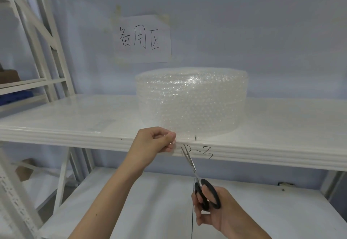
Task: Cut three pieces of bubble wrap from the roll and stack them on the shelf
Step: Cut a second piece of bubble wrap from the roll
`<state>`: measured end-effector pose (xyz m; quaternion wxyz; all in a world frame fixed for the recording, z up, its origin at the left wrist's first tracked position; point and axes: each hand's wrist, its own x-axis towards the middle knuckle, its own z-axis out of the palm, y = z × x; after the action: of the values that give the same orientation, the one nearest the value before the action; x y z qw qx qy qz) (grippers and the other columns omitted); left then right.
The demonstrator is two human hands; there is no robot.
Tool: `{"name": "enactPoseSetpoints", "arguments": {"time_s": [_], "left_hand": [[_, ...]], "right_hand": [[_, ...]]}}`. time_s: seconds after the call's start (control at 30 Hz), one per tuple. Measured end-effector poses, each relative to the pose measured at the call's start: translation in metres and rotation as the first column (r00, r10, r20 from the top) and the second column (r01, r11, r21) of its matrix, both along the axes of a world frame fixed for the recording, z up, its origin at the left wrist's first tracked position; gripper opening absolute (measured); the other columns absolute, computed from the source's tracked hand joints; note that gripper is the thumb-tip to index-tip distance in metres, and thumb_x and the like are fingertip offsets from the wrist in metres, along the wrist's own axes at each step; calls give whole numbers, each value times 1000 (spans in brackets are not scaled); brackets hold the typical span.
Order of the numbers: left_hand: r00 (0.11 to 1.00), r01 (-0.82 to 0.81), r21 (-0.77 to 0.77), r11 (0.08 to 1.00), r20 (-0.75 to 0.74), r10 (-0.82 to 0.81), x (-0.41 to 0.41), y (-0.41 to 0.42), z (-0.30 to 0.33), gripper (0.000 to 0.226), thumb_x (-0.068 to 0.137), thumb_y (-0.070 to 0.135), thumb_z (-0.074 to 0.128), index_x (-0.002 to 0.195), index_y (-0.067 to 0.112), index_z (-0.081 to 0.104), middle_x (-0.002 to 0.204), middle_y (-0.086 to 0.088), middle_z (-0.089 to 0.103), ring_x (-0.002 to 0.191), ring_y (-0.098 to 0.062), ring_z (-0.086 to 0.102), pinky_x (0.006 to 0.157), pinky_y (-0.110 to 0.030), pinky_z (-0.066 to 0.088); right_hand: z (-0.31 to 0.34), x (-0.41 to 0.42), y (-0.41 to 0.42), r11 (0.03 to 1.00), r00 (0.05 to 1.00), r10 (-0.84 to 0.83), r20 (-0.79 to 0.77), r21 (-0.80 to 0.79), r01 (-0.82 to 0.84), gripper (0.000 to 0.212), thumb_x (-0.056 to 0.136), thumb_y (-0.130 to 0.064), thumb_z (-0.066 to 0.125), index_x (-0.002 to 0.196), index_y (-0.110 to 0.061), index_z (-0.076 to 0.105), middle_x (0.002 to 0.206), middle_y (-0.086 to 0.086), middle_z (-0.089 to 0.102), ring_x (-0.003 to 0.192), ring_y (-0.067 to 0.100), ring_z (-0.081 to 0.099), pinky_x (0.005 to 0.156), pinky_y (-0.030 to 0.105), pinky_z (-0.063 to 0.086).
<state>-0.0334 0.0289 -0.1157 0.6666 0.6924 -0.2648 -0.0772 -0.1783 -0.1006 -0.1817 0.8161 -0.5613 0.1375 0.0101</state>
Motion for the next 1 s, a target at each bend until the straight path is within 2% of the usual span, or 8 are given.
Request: {"name": "enactPoseSetpoints", "arguments": {"time_s": [0.1,0.27,0.33,0.47,0.73,0.83,0.9,1.0], "left_hand": [[999,15,-11,1000,-30,-15,0,0,-1,11,87,10,69,86,0,73,63,-3,71,60,-9,66,65,-18,58],[998,32,-13,999,-48,-32,-1,1,-1,10,86,12,69,85,3,73,64,-2,72,61,-8,67,66,-19,58],[998,37,-16,999,-52,-38,-2,1,-1,10,86,12,69,85,4,73,64,-1,72,61,-8,67,66,-19,58],[998,44,-9,999,-47,-44,-1,0,-1,9,86,12,69,81,6,73,64,-4,72,61,-10,66,66,-20,57],[997,65,2,998,-30,-65,-1,-1,-3,8,86,10,69,82,5,73,69,-10,70,63,-12,65,66,-21,56],[996,91,7,996,-9,-91,-1,0,-2,8,87,10,68,83,4,72,66,-6,69,61,-11,63,67,-21,55],[994,109,24,994,17,-109,-3,1,-2,9,87,10,68,85,3,72,66,-5,69,61,-9,63,67,-21,55],[991,123,43,991,54,-126,-6,2,-2,10,87,11,68,85,3,72,67,-5,68,62,-9,62,67,-21,53]], "right_hand": [[2,6,-1,1000,998,-12,54,-5,12,28,75,-16,62,51,-4,55,65,14,53,45,25,49,46,33,46],[8,19,-3,998,983,65,174,14,-68,30,70,-34,70,66,-7,58,70,8,55,55,22,52,55,35,48],[8,24,-4,996,978,79,196,14,-83,32,71,-35,70,69,-7,57,71,8,56,56,21,52,56,34,49],[10,28,-4,995,969,96,227,-18,-95,23,78,-26,62,66,-7,58,71,9,54,55,20,49,55,32,47],[3,29,-13,987,961,139,238,-110,-116,17,79,-10,53,61,-8,53,71,10,47,49,17,45,52,29,45],[5,29,-15,982,953,177,245,-109,-155,22,70,-25,69,57,-11,58,70,9,49,50,19,46,51,31,45],[6,30,-18,975,939,220,264,-83,-205,36,62,-39,80,62,-11,57,70,7,53,52,21,47,53,33,46],[8,33,-20,972,927,236,293,-75,-224,48,62,-48,80,68,-8,55,72,7,54,54,20,49,55,33,47]]}}
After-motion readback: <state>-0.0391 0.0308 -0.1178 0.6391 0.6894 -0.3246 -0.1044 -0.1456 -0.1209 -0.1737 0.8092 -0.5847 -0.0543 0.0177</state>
